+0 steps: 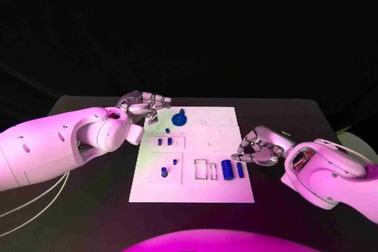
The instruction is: Assemble the parts on the task board
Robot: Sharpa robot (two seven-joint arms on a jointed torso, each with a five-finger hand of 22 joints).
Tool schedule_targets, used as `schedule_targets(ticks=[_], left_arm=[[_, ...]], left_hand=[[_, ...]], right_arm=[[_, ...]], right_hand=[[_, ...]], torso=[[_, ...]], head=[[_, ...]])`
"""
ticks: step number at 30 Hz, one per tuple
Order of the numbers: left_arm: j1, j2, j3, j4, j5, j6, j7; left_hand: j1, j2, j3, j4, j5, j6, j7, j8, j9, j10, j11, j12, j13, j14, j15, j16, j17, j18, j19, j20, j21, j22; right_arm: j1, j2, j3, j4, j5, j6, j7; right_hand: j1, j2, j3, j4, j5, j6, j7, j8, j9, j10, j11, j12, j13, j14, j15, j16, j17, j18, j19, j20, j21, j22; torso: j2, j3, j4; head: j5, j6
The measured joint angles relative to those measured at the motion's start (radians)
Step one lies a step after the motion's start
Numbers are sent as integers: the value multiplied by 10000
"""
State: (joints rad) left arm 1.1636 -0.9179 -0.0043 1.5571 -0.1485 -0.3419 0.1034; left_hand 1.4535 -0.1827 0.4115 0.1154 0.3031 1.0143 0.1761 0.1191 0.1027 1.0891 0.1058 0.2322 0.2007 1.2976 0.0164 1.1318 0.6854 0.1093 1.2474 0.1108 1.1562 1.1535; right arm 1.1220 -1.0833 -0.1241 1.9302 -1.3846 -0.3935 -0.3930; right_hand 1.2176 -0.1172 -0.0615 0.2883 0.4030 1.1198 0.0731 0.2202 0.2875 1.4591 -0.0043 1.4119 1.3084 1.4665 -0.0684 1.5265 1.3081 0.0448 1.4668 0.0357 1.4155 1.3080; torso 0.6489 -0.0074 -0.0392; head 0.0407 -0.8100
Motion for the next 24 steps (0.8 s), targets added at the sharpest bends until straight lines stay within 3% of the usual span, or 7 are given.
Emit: schedule_targets(ticks=[3,8,18,21,24], left_arm=[[0,-8,-7,11,-1,0,6],[0,-6,-19,18,-2,6,15],[-1,-73,-29,56,-3,22,23],[-1,-87,-30,63,-3,24,24],[-2,-99,-31,72,3,24,24]], left_hand=[[0,0,0,0,0,0,0,0,0,0,0,0,0,0,0,0,0,-1,0,0,0,0],[0,0,0,0,0,0,0,0,0,0,0,0,-1,0,0,0,0,0,0,0,0,0],[0,0,0,0,0,0,0,0,0,0,0,0,-2,0,0,0,1,-1,0,0,0,1],[-30,30,-18,18,0,0,0,0,0,-20,-21,63,7,0,0,0,1,-1,0,0,0,-10],[-65,65,-40,41,0,0,0,0,0,-36,-36,63,14,0,0,0,1,-1,0,0,-41,-20]], right_arm=[[-137,45,-29,29,-299,72,-379],[-354,268,-54,-42,-628,159,-839],[-671,694,-76,-347,-944,289,-1366],[-724,833,-79,-442,-977,333,-1438],[-764,993,-80,-556,-996,384,-1488]], right_hand=[[0,0,-119,17,37,-71,-1,0,75,0,0,0,0,0,0,0,0,1,0,0,0,0],[0,0,-242,30,75,-158,15,0,147,-1,0,0,0,0,0,58,-1,1,-6,6,0,-1],[-43,43,-357,56,117,-158,15,0,207,33,35,0,-2,0,1,57,-2,1,-38,39,-1,-2],[-230,229,-556,45,433,-158,15,0,297,33,35,0,-2,0,1,58,-3,1,-3,74,-1,-3],[-282,192,-574,59,503,-158,15,41,344,33,35,0,-3,0,1,57,-3,2,-3,73,-1,-3]], torso=[[-2,1,-13],[-6,-3,21],[-14,-20,106],[-15,-23,132],[-18,-26,152]], head=[[-71,-28],[-164,-71],[-184,-167],[-192,-201],[-198,-222]])
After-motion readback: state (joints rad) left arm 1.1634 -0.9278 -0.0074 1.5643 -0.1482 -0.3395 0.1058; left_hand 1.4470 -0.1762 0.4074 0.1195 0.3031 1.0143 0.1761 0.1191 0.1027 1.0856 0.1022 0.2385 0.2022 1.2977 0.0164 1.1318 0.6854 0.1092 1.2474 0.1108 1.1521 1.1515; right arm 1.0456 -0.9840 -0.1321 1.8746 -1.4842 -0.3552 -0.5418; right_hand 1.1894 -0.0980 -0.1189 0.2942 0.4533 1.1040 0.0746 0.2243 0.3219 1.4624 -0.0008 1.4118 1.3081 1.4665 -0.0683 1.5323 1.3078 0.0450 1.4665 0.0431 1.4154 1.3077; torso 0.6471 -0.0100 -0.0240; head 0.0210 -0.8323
